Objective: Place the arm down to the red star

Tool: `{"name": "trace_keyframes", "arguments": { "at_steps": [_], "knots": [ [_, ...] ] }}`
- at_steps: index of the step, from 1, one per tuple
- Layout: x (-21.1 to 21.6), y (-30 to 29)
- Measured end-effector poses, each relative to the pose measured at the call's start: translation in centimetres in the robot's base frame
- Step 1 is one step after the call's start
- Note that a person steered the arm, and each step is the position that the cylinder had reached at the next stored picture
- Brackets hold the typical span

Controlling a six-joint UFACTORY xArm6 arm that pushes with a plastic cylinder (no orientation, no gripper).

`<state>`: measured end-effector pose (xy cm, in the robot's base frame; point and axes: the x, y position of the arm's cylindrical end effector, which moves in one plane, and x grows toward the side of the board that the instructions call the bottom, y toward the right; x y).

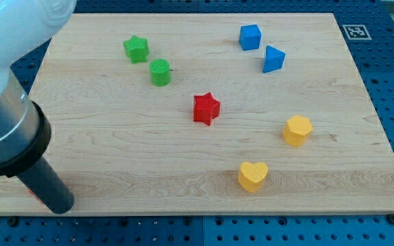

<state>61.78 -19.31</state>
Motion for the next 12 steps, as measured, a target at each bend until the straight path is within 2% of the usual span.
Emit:
{"name": "trace_keyframes", "arguments": {
  "at_steps": [1, 2, 3, 4, 7, 9, 12],
  "knots": [
    [0.0, -2.3],
    [0.0, -2.3],
    [-1.7, 1.9],
    [-2.7, 3.4],
    [-3.9, 3.8],
    [-5.3, 6.4],
    [-9.0, 18.3]
  ]
}}
